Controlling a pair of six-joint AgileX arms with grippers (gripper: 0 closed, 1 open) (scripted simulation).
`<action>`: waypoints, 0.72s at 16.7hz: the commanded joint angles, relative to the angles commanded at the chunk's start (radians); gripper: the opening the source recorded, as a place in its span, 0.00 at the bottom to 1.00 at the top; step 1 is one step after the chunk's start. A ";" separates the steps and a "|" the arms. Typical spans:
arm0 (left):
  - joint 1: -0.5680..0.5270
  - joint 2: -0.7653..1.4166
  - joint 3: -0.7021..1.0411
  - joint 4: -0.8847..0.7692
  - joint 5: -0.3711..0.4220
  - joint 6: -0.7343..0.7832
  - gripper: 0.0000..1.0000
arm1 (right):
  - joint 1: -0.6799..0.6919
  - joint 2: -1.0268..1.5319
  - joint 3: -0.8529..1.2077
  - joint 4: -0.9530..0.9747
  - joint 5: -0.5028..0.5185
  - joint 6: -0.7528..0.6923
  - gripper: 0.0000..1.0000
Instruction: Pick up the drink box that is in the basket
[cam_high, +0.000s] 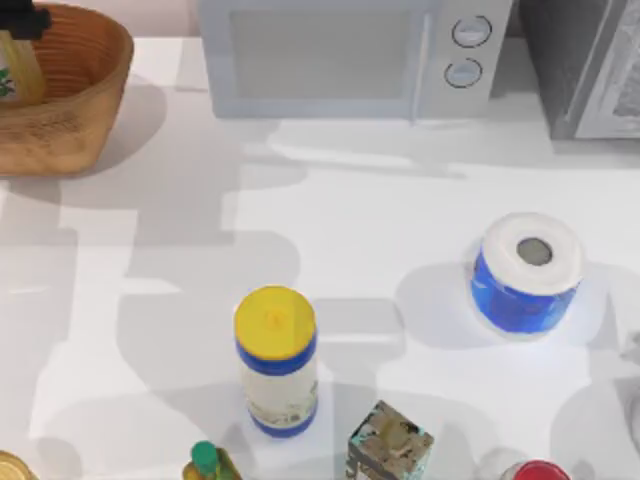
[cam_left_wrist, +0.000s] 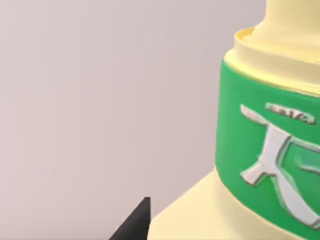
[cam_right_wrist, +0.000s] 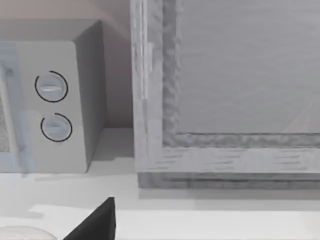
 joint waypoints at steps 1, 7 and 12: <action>0.000 -0.027 0.021 -0.048 -0.001 0.000 0.00 | 0.000 0.000 0.000 0.000 0.000 0.000 1.00; -0.001 -0.174 0.144 -0.316 -0.003 0.001 0.00 | 0.000 0.000 0.000 0.000 0.000 0.000 1.00; -0.001 -0.205 0.171 -0.373 -0.004 0.001 0.00 | 0.000 0.000 0.000 0.000 0.000 0.000 1.00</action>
